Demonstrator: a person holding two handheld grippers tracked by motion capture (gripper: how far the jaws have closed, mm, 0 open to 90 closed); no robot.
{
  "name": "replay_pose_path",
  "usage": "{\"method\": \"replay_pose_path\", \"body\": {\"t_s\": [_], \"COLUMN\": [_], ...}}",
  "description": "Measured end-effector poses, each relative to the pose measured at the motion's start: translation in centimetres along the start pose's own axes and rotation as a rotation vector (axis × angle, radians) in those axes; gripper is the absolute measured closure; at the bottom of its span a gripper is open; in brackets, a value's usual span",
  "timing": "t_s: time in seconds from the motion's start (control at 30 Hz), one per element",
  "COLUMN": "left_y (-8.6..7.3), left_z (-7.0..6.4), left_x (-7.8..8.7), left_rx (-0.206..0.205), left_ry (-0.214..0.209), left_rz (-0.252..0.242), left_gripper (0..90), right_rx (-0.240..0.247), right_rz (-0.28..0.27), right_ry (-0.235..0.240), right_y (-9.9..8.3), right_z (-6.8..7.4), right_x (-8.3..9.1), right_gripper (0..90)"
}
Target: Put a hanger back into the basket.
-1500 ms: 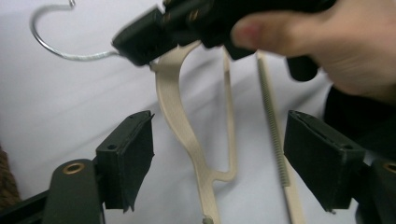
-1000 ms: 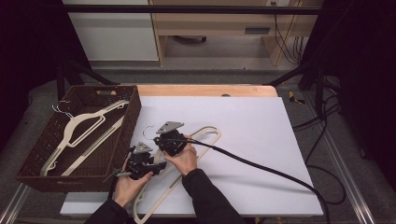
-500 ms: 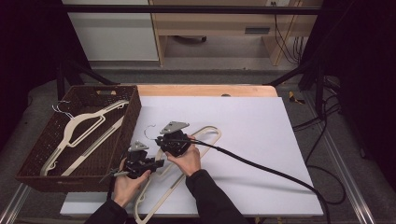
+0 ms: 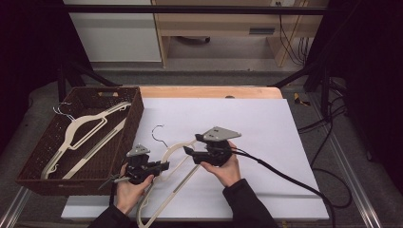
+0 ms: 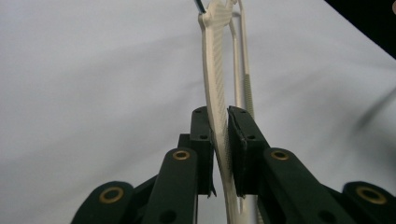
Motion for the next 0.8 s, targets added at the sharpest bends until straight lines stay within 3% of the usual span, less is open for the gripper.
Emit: {"method": "replay_pose_path", "body": {"t_s": [0.2,0.43,0.6,0.8], "left_y": [0.4,0.6,0.9,2.4], "left_z": [-2.1,-3.7,-4.8,-5.3], "left_x": [0.4,0.5,0.9,2.7], "left_rx": [-0.035,-0.075,-0.123,-0.171], "left_ry": [-0.049,-0.064,-0.077,-0.088], "left_rz": [-0.031,-0.049,-0.046,-0.083], "left_gripper": [84.4,85.7,85.8,85.8], "right_rx": [-0.037,-0.038,-0.066,-0.049], "right_rz": [-0.025,-0.043,-0.056,-0.059], "right_ry": [-0.044,-0.099,-0.132,-0.175], "right_y": [-0.7,-2.1,-2.8,-3.4], "right_z": [-2.0,-4.2,-5.7,-6.7], "right_x": [4.0,8.1,9.8,11.4], "right_gripper": [20.0,16.1,13.9,10.2]}}
Point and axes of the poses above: each handheld gripper's, and its own axes: x roughly backward along the jaws, y roughly out of its top, z roughly to its left, the point moved 8 cm from there along -x, roughly forward along the jaws, and after that the axes turned 7 degrees about -z, right-handed, at the moved point
